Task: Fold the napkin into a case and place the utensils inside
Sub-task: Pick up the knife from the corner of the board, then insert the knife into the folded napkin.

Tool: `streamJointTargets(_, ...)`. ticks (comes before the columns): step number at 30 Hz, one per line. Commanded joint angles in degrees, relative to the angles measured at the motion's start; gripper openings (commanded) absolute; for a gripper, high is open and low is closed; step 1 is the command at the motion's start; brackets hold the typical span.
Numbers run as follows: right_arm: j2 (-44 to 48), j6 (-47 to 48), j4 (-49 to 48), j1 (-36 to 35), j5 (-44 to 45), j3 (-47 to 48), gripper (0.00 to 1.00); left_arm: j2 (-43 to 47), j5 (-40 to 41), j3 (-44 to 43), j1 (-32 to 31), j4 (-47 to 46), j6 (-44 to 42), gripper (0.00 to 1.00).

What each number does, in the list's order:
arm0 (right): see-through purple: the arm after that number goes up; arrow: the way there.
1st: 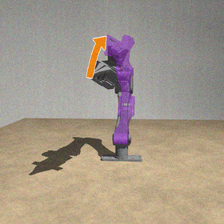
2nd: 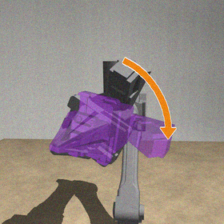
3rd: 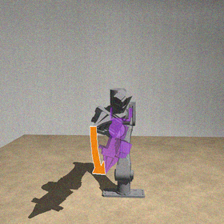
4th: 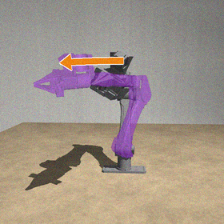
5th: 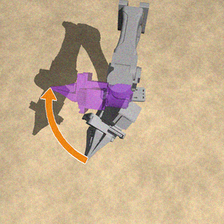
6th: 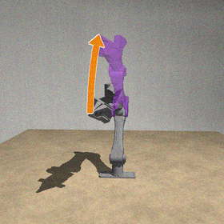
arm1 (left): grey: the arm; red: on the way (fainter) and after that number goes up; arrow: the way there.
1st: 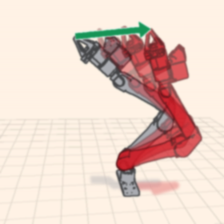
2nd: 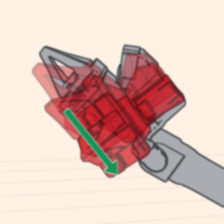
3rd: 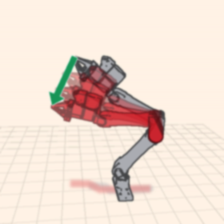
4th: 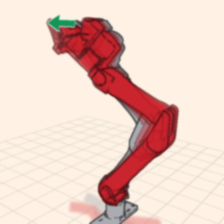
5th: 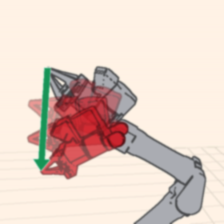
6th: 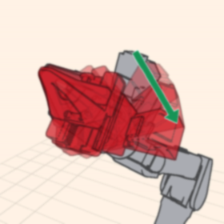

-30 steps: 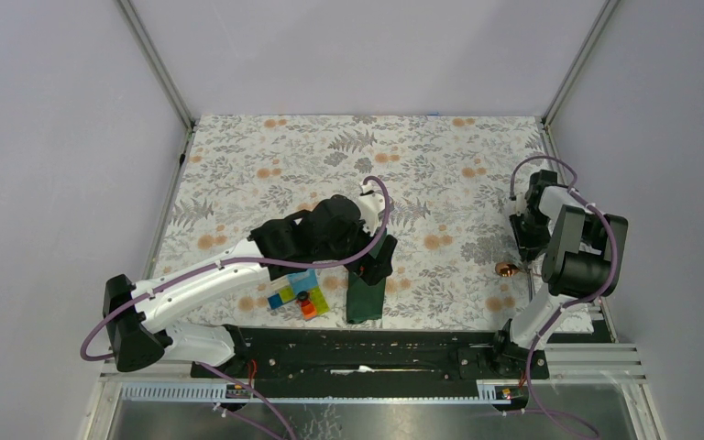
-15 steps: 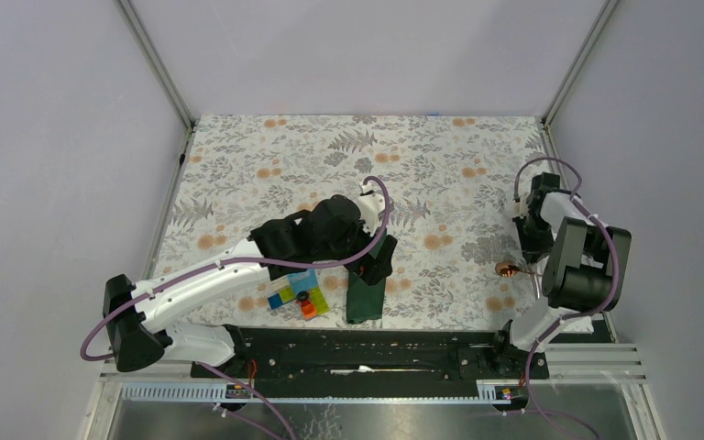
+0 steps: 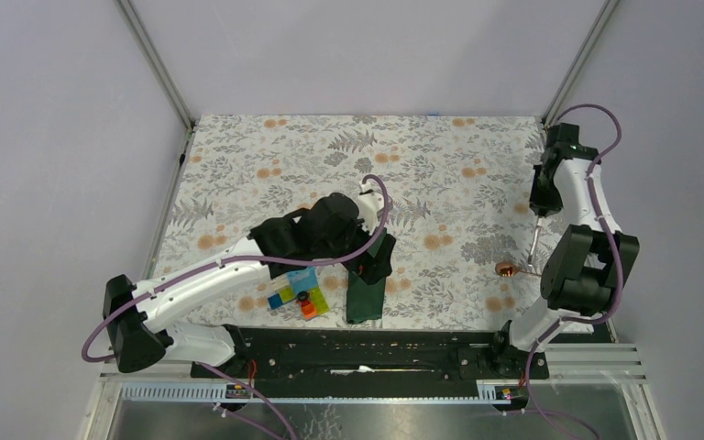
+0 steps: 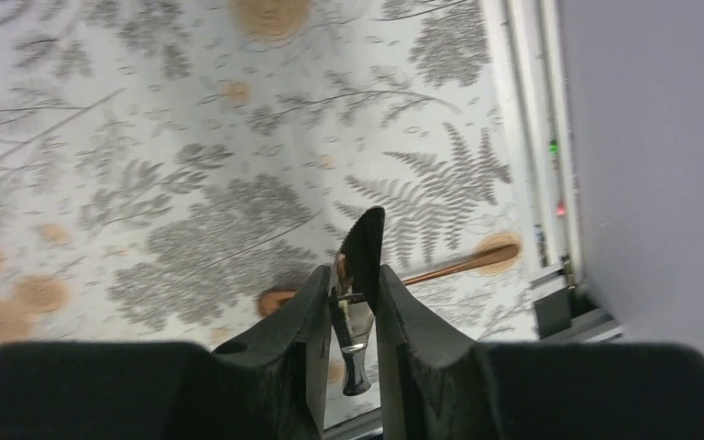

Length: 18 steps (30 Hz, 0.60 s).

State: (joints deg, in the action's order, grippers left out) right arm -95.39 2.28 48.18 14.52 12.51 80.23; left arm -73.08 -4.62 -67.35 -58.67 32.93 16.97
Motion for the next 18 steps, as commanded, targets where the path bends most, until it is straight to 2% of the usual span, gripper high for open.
streamJointTargets(1,1.8,-13.6,6.5,-8.3,-1.5,4.3,0.11,-0.9,-3.3,0.7,3.1,-2.4,0.9,0.99)
streamJointTargets(6,0.0,-31.3,4.3,-20.3,-4.4,8.6,0.07,-2.0,-4.6,1.4,8.9,-1.3,5.0,0.99)
streamJointTargets(10,-3.6,-41.5,-0.5,-28.8,-6.0,11.7,0.08,-1.2,-14.5,5.2,16.6,-1.4,11.4,0.98)
streamJointTargets(12,-6.7,-43.9,-1.1,-33.3,-6.6,14.2,0.08,-0.3,-19.2,9.1,18.9,-3.7,13.9,0.98)
streamJointTargets(18,-13.8,-46.7,-0.9,-42.9,-3.2,17.2,0.09,3.3,-23.7,19.5,19.2,-10.9,19.5,0.95)
